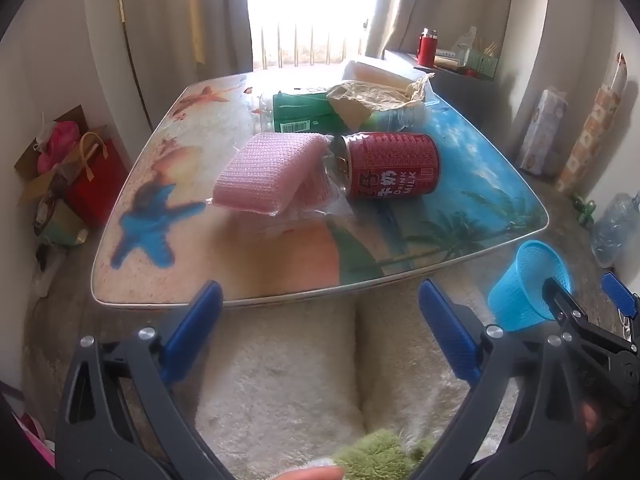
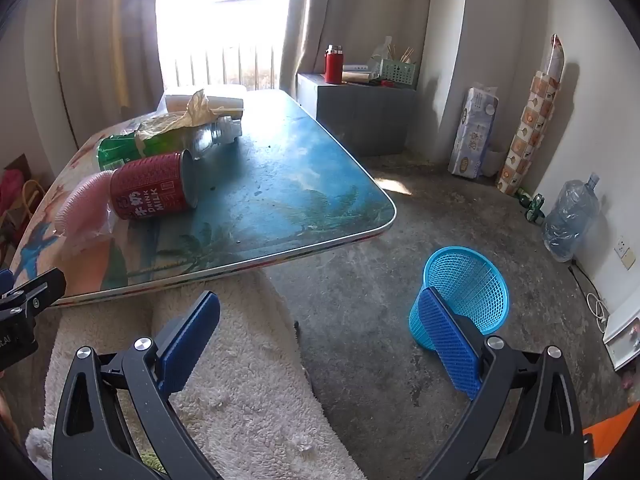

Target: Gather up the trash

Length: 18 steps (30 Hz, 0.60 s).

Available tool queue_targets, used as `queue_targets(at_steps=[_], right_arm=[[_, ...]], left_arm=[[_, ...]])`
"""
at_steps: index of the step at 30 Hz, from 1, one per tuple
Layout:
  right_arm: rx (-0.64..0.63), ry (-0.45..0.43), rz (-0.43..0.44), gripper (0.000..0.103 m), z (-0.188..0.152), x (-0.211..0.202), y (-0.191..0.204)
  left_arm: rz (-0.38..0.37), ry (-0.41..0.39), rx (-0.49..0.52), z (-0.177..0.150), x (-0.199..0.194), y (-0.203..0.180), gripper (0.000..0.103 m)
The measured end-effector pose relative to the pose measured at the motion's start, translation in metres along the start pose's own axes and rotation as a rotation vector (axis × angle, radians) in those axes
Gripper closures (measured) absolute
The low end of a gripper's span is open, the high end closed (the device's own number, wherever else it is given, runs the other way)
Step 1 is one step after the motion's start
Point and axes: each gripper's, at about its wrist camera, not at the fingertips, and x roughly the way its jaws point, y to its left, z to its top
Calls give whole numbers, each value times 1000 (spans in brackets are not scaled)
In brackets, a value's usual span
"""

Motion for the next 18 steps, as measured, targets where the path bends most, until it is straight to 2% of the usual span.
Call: queue_targets(at_steps=[18], right_arm=[[7,0,1,6,-1,0,-2]], left_arm=[[1,-3,-9,-2,2,-1,8]])
